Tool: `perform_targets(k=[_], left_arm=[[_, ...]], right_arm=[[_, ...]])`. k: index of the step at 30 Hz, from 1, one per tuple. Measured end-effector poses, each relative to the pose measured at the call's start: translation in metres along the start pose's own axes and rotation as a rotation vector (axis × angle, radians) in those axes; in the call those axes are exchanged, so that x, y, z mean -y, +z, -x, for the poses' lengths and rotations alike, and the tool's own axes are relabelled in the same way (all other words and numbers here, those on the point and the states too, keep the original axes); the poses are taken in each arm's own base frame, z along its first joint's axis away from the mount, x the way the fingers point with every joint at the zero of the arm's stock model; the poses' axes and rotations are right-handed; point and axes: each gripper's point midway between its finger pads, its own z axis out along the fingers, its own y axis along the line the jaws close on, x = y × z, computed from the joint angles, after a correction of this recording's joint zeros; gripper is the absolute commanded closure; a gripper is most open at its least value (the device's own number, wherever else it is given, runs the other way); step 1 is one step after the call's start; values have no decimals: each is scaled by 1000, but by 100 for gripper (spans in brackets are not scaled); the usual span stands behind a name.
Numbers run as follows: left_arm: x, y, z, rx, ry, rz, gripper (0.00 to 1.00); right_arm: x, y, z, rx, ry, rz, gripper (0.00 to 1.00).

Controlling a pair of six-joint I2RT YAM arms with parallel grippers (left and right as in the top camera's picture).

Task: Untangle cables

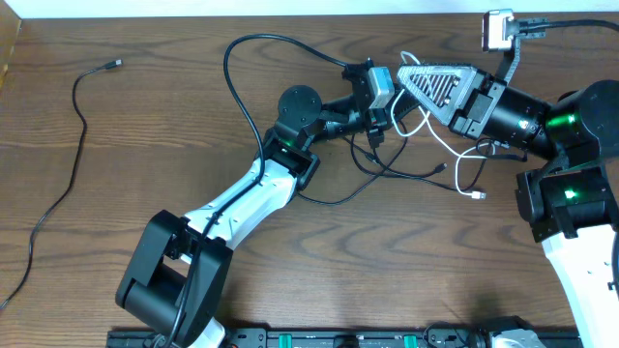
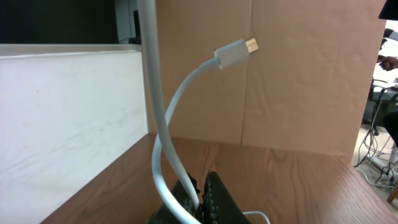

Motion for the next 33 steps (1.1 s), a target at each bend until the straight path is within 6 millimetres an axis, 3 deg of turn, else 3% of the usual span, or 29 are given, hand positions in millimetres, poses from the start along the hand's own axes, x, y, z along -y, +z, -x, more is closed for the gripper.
perform_targets(k=[3,7,8,10,11,12,18,21,27,33], left_arm=[[-2,-1,0,0,1,4,93],[-22,-15,9,23,3,50,92],[-27,-20,13,37,2,62,93],[-55,-44,25,68,-17,129,93],[-66,-54,29,80,-34,156,92],[-78,-66,34,93,-49,186,92],[-127,-126,55,157,-117,324,92],[-145,-154,61,177,-158,384,92],[-171,-203,68,205,-234,472,93],[-167,-205,66,192,-265,443,92]], right_arm=[[0,0,0,0,-11,0,89],[0,0,0,0,-25,-1,64],[0,0,0,0,-22,-1,46],[0,0,0,2,-31,-2,28],[1,0,0,2,-31,-2,10],[1,0,0,2,-34,-2,3],[1,0,0,2,-78,-4,1],[15,-1,-2,6,-52,-60,1],[93,-18,-14,64,170,-387,1],[139,-33,-16,129,243,-583,1]])
